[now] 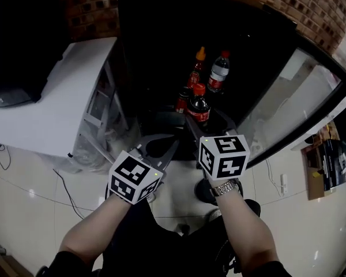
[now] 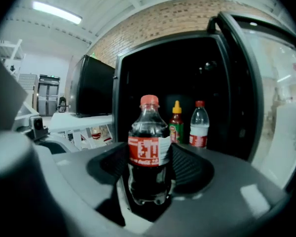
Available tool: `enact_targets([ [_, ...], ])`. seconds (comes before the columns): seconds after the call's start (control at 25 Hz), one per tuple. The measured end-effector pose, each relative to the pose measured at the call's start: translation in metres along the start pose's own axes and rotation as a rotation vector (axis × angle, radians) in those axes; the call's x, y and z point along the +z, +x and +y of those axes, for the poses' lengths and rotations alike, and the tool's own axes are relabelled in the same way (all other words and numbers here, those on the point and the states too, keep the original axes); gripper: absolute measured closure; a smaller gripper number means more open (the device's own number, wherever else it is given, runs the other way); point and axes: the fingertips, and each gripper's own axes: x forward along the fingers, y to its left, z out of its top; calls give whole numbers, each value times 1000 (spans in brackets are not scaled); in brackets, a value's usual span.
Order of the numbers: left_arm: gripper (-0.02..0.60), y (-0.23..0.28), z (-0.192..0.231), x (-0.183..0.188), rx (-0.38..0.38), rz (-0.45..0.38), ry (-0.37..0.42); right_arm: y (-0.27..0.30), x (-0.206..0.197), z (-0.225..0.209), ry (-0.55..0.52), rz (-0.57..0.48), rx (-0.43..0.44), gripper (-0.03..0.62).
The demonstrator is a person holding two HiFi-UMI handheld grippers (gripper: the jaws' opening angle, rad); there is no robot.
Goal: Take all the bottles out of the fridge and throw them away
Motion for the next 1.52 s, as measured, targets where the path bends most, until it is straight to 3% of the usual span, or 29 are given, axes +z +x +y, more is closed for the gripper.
enact_targets([
  [0.52, 578, 19, -120, -68, -158, 128, 14, -133, -122, -37, 127, 105, -156, 326],
  [0.88, 578, 45, -182, -126, -247, 218, 7, -182, -212, -63, 198, 214, -241, 326],
  [1.12, 578, 71, -200, -166, -276, 278, -14, -187, -278, -83, 251, 296, -272, 326],
  [1.52, 578, 116, -193, -223, -290, 380, -68, -160, -380, -114, 377, 415, -298, 327],
])
